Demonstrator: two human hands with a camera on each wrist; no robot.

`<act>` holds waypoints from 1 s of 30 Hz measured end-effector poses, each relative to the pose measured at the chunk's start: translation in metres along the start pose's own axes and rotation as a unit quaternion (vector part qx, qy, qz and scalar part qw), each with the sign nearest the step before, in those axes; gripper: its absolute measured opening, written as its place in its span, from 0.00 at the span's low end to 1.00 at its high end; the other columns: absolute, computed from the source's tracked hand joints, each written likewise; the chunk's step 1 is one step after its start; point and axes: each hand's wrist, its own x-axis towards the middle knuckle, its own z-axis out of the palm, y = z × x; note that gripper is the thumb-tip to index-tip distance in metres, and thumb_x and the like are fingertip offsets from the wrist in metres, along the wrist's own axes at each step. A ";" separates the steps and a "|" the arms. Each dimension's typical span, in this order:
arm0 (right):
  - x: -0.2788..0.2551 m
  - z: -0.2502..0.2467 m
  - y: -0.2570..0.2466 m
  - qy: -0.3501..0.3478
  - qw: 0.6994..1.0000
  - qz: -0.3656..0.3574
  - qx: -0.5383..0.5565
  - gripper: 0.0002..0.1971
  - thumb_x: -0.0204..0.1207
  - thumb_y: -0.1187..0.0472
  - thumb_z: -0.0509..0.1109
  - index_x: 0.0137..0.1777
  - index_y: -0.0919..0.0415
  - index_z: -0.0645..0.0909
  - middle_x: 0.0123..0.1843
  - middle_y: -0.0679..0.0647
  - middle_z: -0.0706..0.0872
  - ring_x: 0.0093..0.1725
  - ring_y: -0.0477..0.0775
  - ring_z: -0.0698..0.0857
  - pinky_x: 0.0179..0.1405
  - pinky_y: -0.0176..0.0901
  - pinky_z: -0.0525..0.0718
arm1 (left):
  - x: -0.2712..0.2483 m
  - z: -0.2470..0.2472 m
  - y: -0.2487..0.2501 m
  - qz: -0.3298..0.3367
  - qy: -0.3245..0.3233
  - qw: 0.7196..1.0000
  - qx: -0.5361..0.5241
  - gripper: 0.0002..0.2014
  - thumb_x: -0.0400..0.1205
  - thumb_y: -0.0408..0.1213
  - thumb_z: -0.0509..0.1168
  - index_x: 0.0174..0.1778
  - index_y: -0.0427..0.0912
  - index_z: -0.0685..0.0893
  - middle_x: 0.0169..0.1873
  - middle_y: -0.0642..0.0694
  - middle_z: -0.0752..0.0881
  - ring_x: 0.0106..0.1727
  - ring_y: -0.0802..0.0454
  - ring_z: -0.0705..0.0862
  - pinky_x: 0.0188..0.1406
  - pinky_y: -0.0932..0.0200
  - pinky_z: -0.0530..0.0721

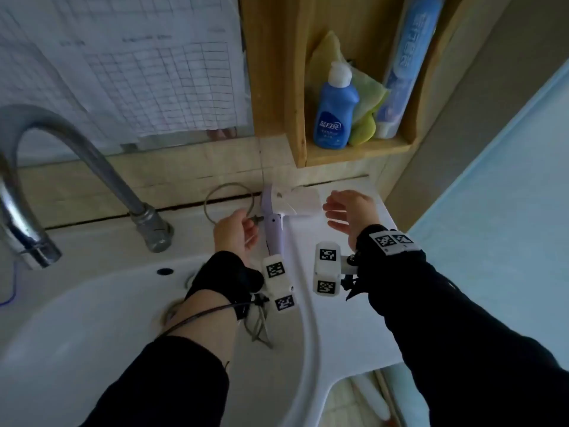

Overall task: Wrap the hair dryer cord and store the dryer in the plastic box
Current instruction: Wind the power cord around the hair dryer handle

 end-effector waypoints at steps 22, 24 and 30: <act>-0.023 0.012 0.015 -0.112 0.993 0.017 -0.027 0.09 0.77 0.60 0.65 0.43 0.64 0.83 0.43 0.60 0.87 0.45 0.59 0.84 0.50 0.50 0.83 | -0.022 0.001 -0.019 0.098 -0.109 0.961 0.234 0.20 0.75 0.24 0.69 0.61 0.29 0.73 0.38 0.37 0.83 0.29 0.47 0.83 0.25 0.58 0.85; -0.041 0.024 0.007 -0.165 0.985 0.019 -0.040 0.10 0.77 0.58 0.65 0.48 0.64 0.83 0.46 0.60 0.87 0.46 0.58 0.84 0.55 0.51 0.83 | -0.045 -0.010 -0.004 0.141 -0.133 0.958 0.209 0.17 0.76 0.25 0.69 0.58 0.33 0.72 0.40 0.39 0.83 0.31 0.48 0.83 0.29 0.58 0.86; -0.102 0.064 -0.033 -0.295 0.954 -0.039 -0.027 0.11 0.77 0.55 0.66 0.56 0.59 0.80 0.46 0.57 0.86 0.44 0.55 0.86 0.56 0.50 0.83 | -0.103 -0.046 0.050 0.214 -0.194 0.947 0.138 0.17 0.75 0.32 0.73 0.51 0.43 0.71 0.47 0.45 0.82 0.45 0.49 0.85 0.43 0.53 0.84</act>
